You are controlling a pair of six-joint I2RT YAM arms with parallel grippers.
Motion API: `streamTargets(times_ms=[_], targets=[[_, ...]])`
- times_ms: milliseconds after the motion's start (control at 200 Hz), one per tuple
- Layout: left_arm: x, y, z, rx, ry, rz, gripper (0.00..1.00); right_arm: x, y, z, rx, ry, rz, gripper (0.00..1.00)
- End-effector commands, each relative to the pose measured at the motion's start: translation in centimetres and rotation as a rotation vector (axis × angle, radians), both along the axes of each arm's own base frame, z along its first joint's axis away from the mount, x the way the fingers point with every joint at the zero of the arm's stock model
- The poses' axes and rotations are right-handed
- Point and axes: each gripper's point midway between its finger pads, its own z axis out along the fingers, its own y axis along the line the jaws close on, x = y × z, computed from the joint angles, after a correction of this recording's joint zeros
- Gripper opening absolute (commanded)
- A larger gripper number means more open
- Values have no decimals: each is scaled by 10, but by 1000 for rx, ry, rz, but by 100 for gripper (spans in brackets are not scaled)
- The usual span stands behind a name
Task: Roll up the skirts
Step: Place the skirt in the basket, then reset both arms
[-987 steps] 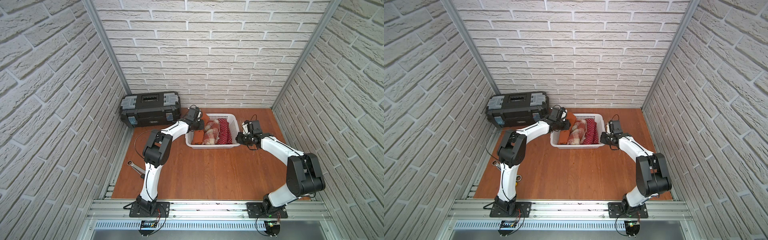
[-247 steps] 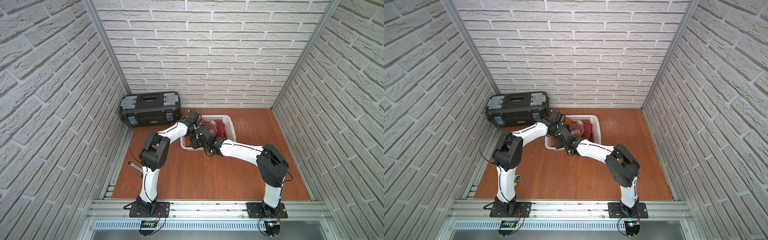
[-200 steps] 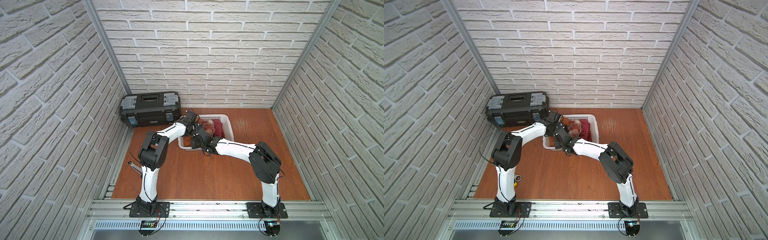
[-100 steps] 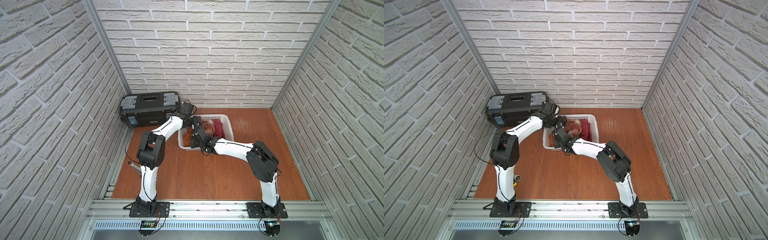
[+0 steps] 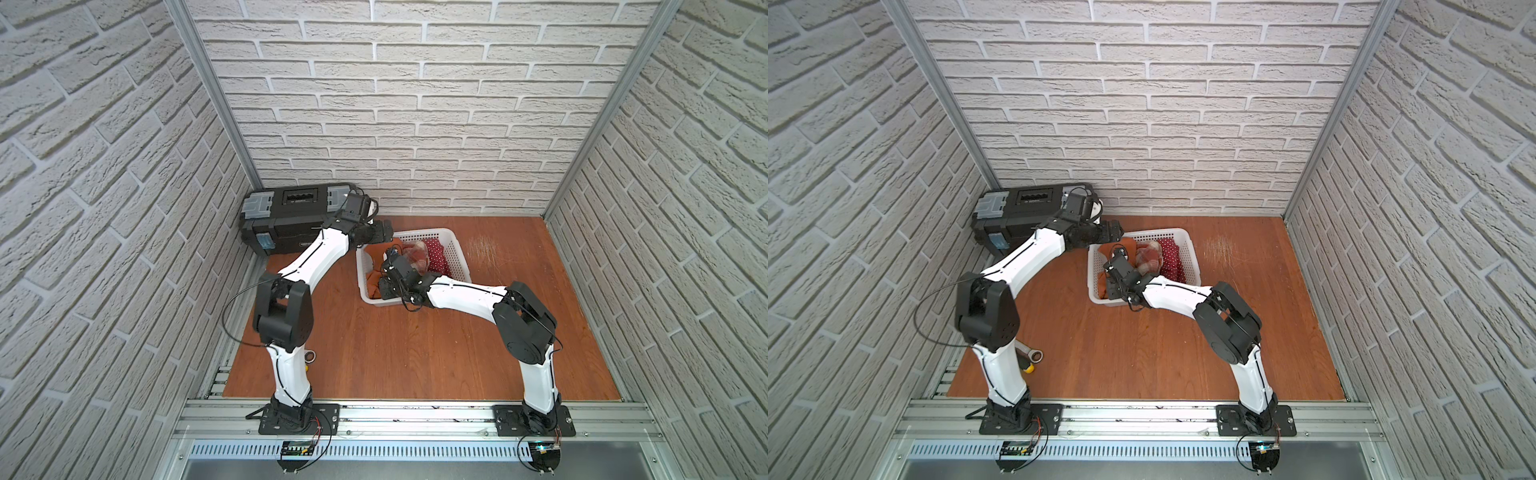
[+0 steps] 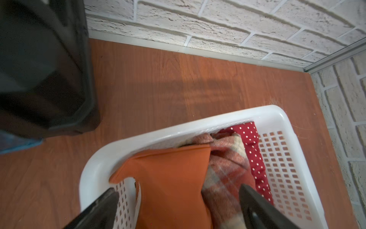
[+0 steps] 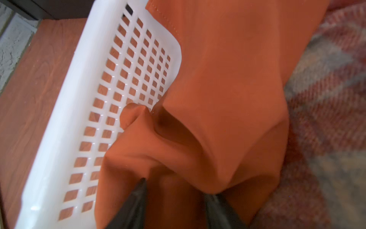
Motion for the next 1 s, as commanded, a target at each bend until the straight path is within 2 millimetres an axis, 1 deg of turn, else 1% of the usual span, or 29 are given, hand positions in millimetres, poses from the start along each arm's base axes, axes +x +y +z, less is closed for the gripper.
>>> streamTargets(times_ms=[0, 10, 20, 25, 30, 35, 65, 70, 75, 135, 140, 200, 310, 390, 475, 515, 605, 685, 720, 725, 730, 735, 740, 755, 800, 850, 895, 945, 995], targets=[[-32, 9, 40, -40, -111, 25, 98, -4, -20, 37, -48, -30, -4, 62], [-35, 11, 40, -41, -113, 31, 98, -3, -20, 40, -43, -33, -3, 63], [-39, 12, 34, -36, -103, 34, 98, -3, -20, 43, -41, -37, -5, 63], [-42, 13, 37, -40, -112, 34, 98, -2, -21, 44, -43, -40, -6, 64], [-43, 13, 34, -38, -107, 34, 98, -2, -21, 45, -44, -42, -8, 64], [-45, 15, 38, -42, -116, 38, 98, -2, -21, 46, -45, -45, -10, 64], [-54, 19, 38, -42, -118, 53, 98, -1, -22, 53, -49, -52, -18, 65], [-55, 21, 32, -35, -106, 56, 98, -1, -22, 54, -50, -52, -17, 65], [-57, 22, 39, -41, -121, 60, 98, -1, -23, 55, -51, -52, -17, 66], [-74, 32, 32, -40, -111, 87, 98, 0, -23, 65, -50, -56, -18, 66], [-76, 33, 25, -34, -99, 89, 98, 0, -23, 65, -49, -54, -17, 67], [-89, 39, 14, -44, -81, 111, 98, -3, -20, 68, -35, -41, -6, 67], [-111, 46, 3, -55, -75, 146, 98, -10, -20, 76, -9, -27, -4, 67], [-126, 58, 7, -48, -106, 175, 98, -17, -31, 101, 24, -85, -16, 67], [-147, 71, 22, -3, -147, 157, 98, -31, -49, 144, 49, -189, 11, 67], [-156, 80, 34, 40, -185, 153, 98, -40, -62, 165, 36, -258, 27, 67], [-164, 103, 46, 157, -280, 158, 98, -57, -110, 203, -64, -428, 6, 68], [-162, 128, 57, 246, -339, 250, 98, -69, -154, 220, -197, -582, -39, 70], [-161, 140, 65, 272, -358, 317, 98, -73, -174, 223, -288, -627, -73, 71], [-160, 142, 66, 278, -361, 326, 98, -74, -177, 223, -303, -632, -77, 74], [-160, 144, 67, 282, -365, 335, 98, -74, -180, 223, -316, -636, -83, 80], [-160, 145, 68, 287, -368, 342, 98, -74, -184, 222, -333, -638, -93, 89], [-160, 147, 69, 292, -373, 348, 98, -75, -187, 223, -344, -641, -102, 94], [-159, 149, 72, 304, -386, 357, 98, -76, -195, 221, -371, -643, -133, 99], [-155, 152, 77, 343, -431, 353, 98, -78, -218, 210, -436, -627, -216, 100], [-148, 149, 73, 415, -467, 289, 98, -78, -240, 200, -588, -618, -275, 100], [-138, 147, 58, 485, -482, 245, 98, -78, -262, 194, -707, -607, -381, 100], [-137, 146, 33, 563, -440, 182, 98, -76, -278, 184, -764, -566, -430, 100], [-131, 164, 19, 590, -421, 245, 98, -71, -291, 165, -723, -508, -441, 100]])
